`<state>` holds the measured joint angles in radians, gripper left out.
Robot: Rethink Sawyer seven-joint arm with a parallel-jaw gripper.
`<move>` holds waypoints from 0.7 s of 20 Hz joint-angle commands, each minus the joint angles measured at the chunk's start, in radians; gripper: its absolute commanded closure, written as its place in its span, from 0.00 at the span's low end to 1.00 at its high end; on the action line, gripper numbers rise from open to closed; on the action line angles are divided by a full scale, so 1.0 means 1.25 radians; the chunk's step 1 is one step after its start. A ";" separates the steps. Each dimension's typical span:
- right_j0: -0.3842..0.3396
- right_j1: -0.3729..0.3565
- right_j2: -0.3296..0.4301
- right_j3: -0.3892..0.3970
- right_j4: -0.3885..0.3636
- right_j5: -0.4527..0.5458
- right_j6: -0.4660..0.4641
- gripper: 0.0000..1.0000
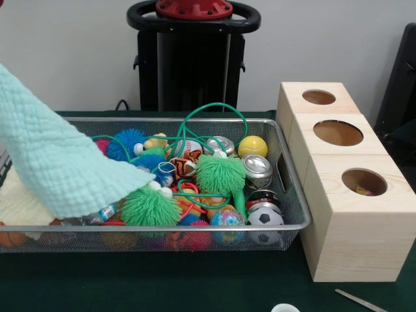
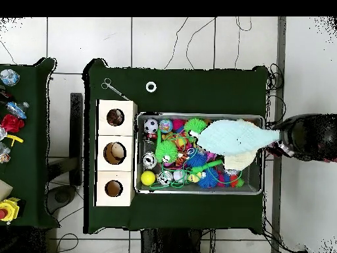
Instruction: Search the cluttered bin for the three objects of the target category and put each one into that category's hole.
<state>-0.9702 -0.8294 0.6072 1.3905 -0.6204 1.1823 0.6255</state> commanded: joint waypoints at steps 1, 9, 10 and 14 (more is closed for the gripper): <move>0.026 0.040 0.030 0.016 -0.010 0.061 -0.154 1.00; 0.074 0.057 0.034 0.144 0.223 -0.098 0.198 1.00; 0.087 0.056 0.026 0.151 0.242 -0.117 0.227 1.00; 0.152 0.060 -0.016 0.150 0.286 -0.181 0.314 1.00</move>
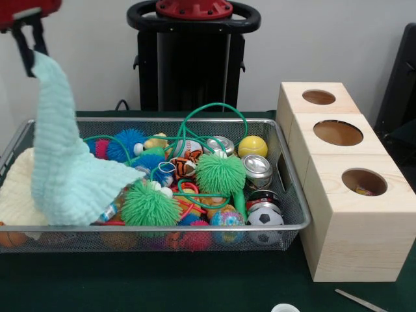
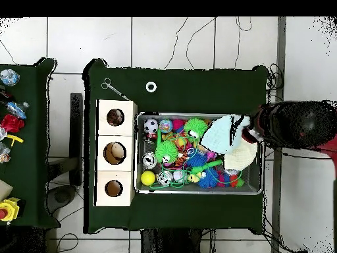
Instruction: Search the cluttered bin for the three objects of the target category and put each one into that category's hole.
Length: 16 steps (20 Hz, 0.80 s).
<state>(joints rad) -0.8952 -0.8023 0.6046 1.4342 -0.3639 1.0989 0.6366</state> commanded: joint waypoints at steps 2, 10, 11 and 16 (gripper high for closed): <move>0.105 0.043 -0.026 0.118 0.099 -0.140 0.306 1.00; 0.091 0.061 -0.049 0.142 0.151 -0.206 0.241 1.00; 0.091 0.061 -0.051 0.144 0.157 -0.208 0.238 1.00; 0.085 0.066 -0.057 0.150 0.174 -0.221 0.221 1.00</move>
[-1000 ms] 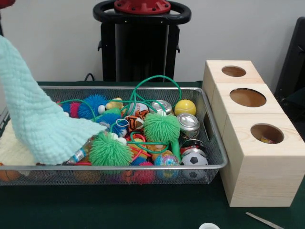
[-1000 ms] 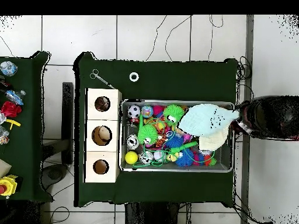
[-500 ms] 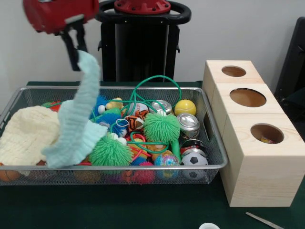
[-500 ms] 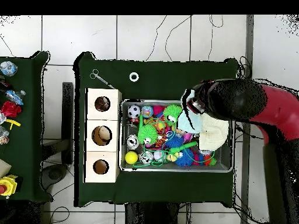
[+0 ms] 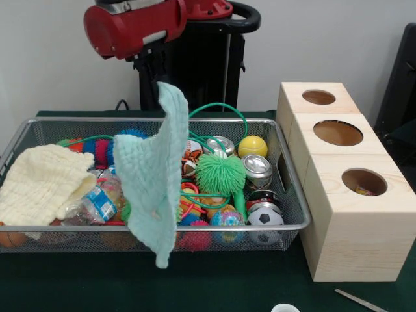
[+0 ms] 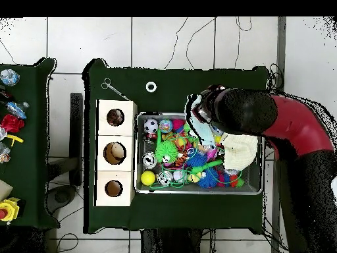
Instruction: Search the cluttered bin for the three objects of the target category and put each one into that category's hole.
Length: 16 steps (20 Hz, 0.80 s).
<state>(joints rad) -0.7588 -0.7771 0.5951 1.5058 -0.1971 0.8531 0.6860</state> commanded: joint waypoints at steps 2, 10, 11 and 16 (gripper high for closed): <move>-0.029 0.046 -0.051 0.096 0.042 -0.025 0.172 1.00; -0.093 0.030 -0.008 0.110 0.051 0.009 0.062 1.00; -0.098 0.026 -0.010 0.100 0.044 0.040 0.042 1.00; -0.139 0.019 -0.004 0.067 0.000 0.151 -0.067 1.00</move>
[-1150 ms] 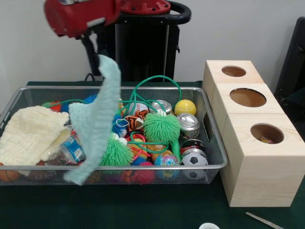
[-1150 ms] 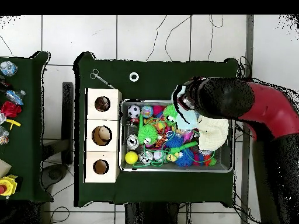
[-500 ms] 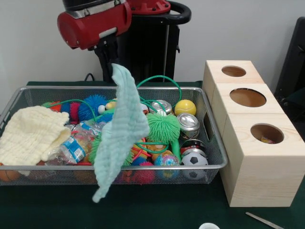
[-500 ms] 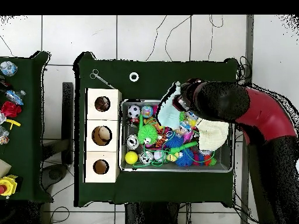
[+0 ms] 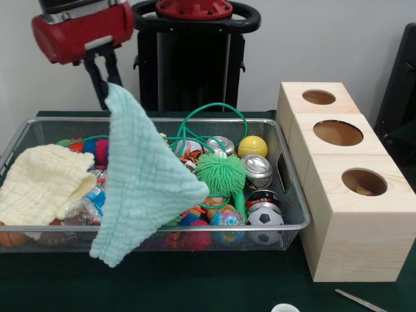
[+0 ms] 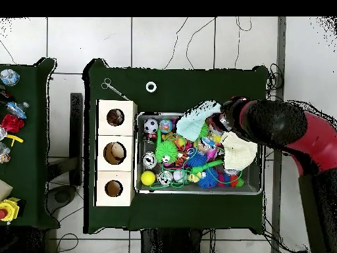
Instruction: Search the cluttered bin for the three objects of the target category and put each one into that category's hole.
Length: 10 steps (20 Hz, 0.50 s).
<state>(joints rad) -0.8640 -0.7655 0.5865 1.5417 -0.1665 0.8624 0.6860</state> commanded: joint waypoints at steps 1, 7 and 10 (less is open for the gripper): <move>-0.061 0.004 0.004 0.039 -0.031 0.151 -0.077 1.00; -0.081 -0.022 0.013 0.070 -0.050 0.135 -0.072 1.00; -0.080 -0.035 0.012 0.075 -0.064 0.143 -0.074 1.00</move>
<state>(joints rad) -0.9631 -0.7888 0.5862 1.5417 -0.1730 0.9374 0.6860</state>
